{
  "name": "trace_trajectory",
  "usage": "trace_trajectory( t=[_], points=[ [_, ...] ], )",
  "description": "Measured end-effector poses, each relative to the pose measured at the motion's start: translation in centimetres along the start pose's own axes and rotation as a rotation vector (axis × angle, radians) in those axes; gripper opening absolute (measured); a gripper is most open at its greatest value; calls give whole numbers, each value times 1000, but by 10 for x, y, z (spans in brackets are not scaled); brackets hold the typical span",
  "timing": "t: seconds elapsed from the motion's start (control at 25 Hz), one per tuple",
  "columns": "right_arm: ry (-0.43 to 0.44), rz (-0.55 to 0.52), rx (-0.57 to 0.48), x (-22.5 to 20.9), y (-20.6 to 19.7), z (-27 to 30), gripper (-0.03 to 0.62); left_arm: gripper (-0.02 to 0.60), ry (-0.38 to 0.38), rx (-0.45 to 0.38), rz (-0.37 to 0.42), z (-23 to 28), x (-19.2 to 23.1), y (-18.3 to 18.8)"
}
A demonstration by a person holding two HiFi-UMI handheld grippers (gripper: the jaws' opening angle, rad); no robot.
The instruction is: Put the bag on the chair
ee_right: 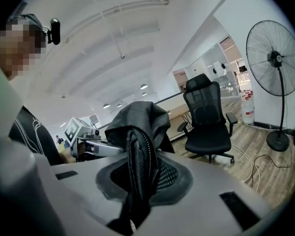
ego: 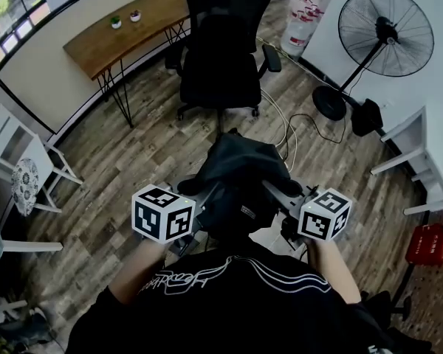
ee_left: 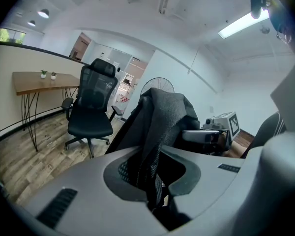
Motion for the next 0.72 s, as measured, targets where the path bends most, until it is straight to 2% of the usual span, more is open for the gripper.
trace_trajectory(
  t=[0.32,0.72],
  points=[
    [40,35,-15,-54,12,36,48,58,34,19,1,41,27,21],
    [93,124,26,-166,42,101,48,58,134,81,-45,140,77,64]
  ],
)
Point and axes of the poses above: the fingertips, and each gripper's own axes: z forward along the fingers, x to its left, y out of its top, the point moved 10 cm from there along -z, backward along the fingers, and after that the axes turned 13 degrees about -x, right-handed, at the moved point
